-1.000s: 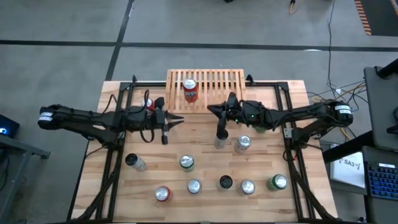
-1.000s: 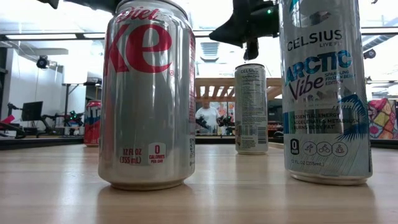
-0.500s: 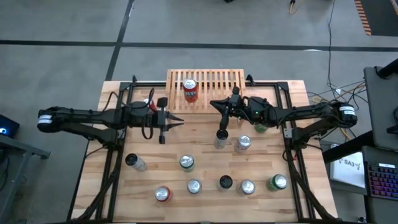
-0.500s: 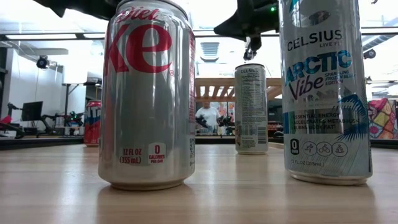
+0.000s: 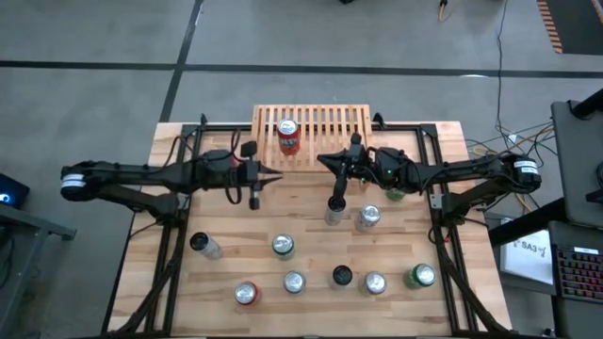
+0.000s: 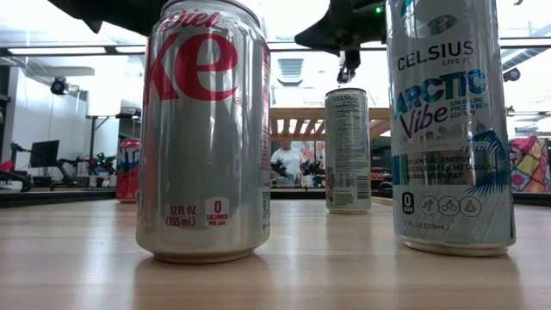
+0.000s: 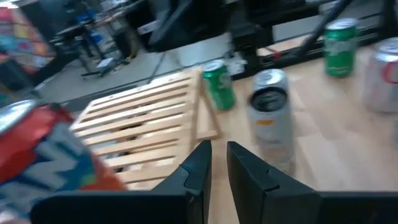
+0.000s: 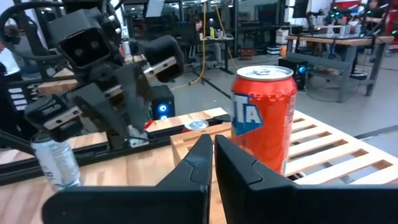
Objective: Place canned beverage on shelf
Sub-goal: Put the middle red soda can on the shelf
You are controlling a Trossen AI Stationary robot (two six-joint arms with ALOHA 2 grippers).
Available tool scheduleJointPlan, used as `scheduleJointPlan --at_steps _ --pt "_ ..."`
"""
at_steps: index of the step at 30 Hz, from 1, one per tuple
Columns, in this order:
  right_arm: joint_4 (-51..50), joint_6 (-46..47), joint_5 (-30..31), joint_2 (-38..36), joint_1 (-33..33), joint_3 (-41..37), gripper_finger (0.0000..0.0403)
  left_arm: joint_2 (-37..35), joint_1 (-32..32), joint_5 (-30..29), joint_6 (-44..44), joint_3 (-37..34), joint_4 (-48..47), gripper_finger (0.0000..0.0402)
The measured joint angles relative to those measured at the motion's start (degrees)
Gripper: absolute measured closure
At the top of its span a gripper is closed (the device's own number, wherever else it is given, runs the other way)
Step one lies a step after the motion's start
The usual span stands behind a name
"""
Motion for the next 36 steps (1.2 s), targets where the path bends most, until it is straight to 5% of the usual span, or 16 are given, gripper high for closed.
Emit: scheduleJointPlan --at_steps 11,36 --pt "-0.1 -2.9 0.2 0.0 0.0 0.0 0.0394 2.7 7.2 1.2 -2.2 0.0 3.8 0.0367" --pt "-1.8 -3.7 0.2 0.0 -0.2 0.0 0.0394 10.8 10.9 1.9 -3.5 3.1 7.4 0.0367"
